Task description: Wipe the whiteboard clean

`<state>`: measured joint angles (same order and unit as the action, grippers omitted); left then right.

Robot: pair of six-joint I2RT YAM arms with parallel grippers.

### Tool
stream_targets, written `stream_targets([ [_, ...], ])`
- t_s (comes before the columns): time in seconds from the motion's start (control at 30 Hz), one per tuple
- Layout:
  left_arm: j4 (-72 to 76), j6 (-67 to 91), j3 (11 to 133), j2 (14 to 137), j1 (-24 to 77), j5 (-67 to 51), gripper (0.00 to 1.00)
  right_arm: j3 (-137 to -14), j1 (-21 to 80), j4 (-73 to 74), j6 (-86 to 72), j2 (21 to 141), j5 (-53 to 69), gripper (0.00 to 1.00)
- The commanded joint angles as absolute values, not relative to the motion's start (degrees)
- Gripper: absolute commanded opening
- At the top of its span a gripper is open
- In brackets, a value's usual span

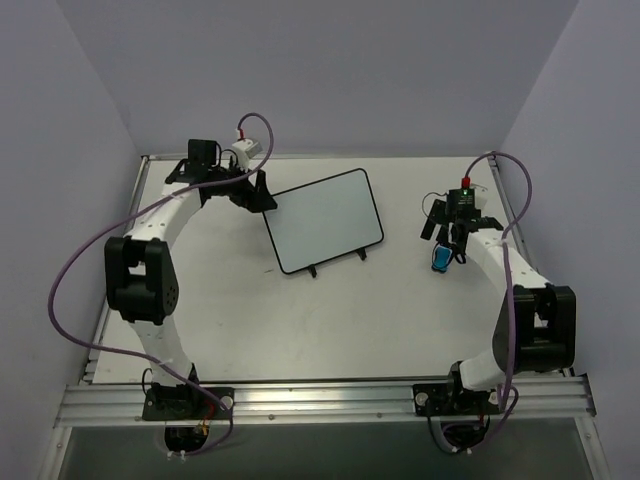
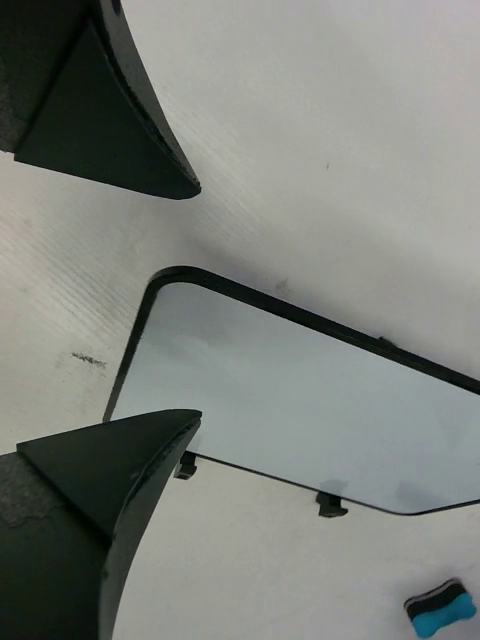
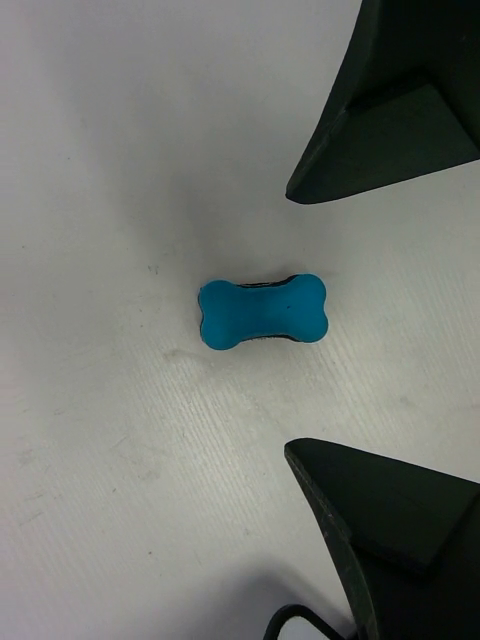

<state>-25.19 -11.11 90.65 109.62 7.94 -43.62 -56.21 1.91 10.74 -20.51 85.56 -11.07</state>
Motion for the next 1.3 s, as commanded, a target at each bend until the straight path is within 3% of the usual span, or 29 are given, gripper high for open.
stream_targets([
  [0.0, -25.22, -10.82, 91.32, 97.94, 8.96, -30.81, 0.94, -55.72, 2.28, 11.86, -19.42, 80.95, -11.16, 1.0],
  [0.1, -26.97, -8.8, 92.37, 93.09, 8.88, -25.16, 0.94, -56.07, 3.16, 12.22, -18.81, 77.7, -11.25, 1.0],
  [0.23, -36.79, -0.9, 98.86, 88.34, 8.88, -1.67, 0.94, -57.65, 7.89, 15.28, -18.2, 71.22, -15.28, 1.0],
  [0.3, -41.19, 3.93, 98.7, 82.31, 8.96, 3.93, 0.94, -59.67, 13.69, 18.44, -18.46, 68.57, -21.23, 1.0],
  [0.37, -43.32, 7.1, 95.38, 76.15, 9.23, 9.13, 0.94, -61.25, 16.95, 20.29, -18.72, 64.18, -23.72, 1.0],
  [0.5, -40.09, 12.74, 81.68, 49.92, 9.75, 16.33, 0.94, -65.2, 24.94, 24.6, -18.81, 56.44, -29.17, 1.0],
  [0.6, -40.86, 12.66, 73.93, 38.72, 9.76, 23.28, 0.94, -67.14, 25.75, 26.97, -15.84, 51.52, -28.66, 1.0],
  [0.93, -37.8, 14.15, 54.16, 25.14, 9.41, 20.14, 0.94, -66.03, 26.02, 30.95, -12.85, 37.56, -37.63, 1.0],
  [1.27, -37.97, 13.36, 53.88, 28.04, 10.55, 22.04, 0.94, -55.9, 26.19, 24.96, -12.48, 28.74, -33.13, 1.0],
])
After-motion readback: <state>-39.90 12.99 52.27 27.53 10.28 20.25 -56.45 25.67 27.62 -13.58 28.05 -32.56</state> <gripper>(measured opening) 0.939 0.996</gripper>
